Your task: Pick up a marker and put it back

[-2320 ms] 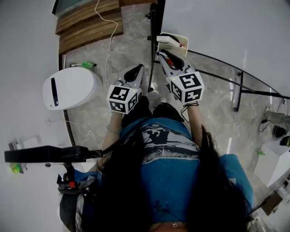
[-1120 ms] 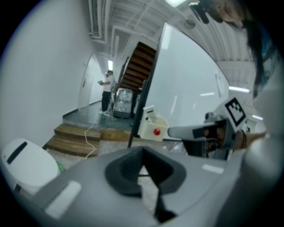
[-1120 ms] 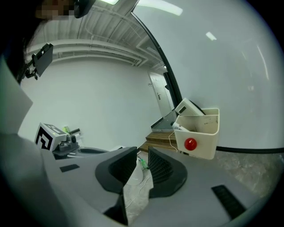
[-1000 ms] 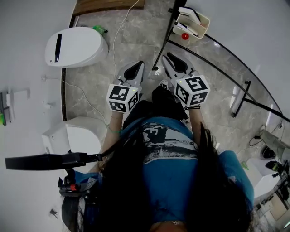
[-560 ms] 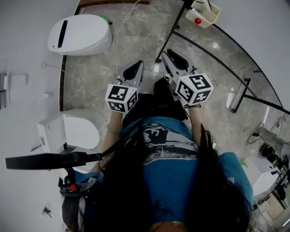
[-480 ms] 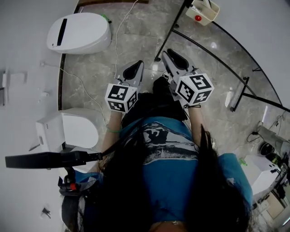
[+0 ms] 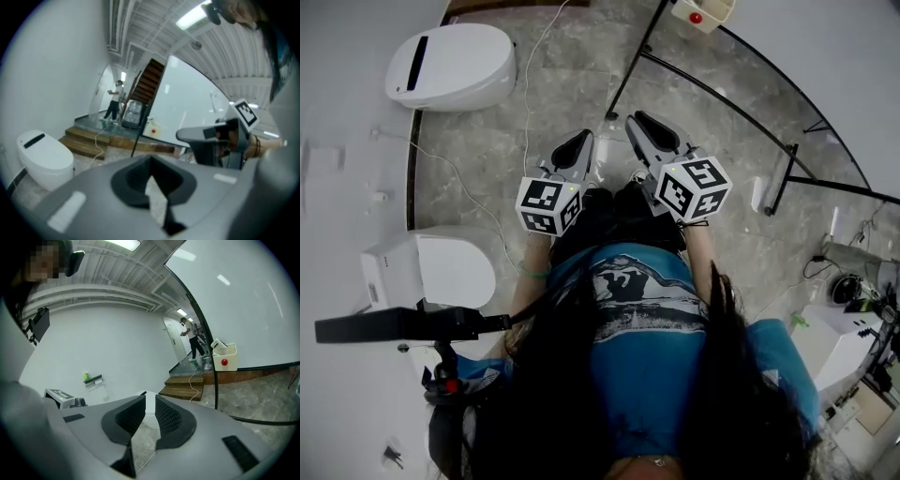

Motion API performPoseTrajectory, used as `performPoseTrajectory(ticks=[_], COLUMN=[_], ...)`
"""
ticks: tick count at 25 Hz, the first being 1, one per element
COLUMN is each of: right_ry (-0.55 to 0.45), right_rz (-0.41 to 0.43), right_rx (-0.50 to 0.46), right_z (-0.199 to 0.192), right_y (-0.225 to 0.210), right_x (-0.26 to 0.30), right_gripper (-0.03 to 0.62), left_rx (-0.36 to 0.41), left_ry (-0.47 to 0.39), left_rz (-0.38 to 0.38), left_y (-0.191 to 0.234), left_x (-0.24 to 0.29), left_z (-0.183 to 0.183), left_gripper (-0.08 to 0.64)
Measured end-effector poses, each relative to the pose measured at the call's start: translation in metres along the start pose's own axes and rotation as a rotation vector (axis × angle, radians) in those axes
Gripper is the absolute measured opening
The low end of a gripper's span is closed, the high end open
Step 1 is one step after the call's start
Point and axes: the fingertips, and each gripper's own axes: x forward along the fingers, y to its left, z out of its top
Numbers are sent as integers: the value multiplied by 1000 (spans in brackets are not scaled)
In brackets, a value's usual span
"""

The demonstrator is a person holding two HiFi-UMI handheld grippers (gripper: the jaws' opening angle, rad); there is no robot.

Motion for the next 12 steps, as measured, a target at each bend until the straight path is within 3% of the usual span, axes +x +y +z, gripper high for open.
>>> performPoseTrajectory(ticks=[3, 9, 12], right_ry=[28, 33, 48], right_rz=[10, 27, 31], right_rx=[-50, -62, -89], right_z=[-1, -2, -11], right_y=[6, 18, 22], right_x=[2, 9, -13], right_gripper=[63, 48, 43], left_rx=[-3, -5, -9], left_ry=[-17, -28, -19], left_rz=[-2, -2, 18], left_y=[-2, 0, -16], left_x=[1, 0, -8], left_z=[5, 8, -1], left_gripper=[2, 2, 2])
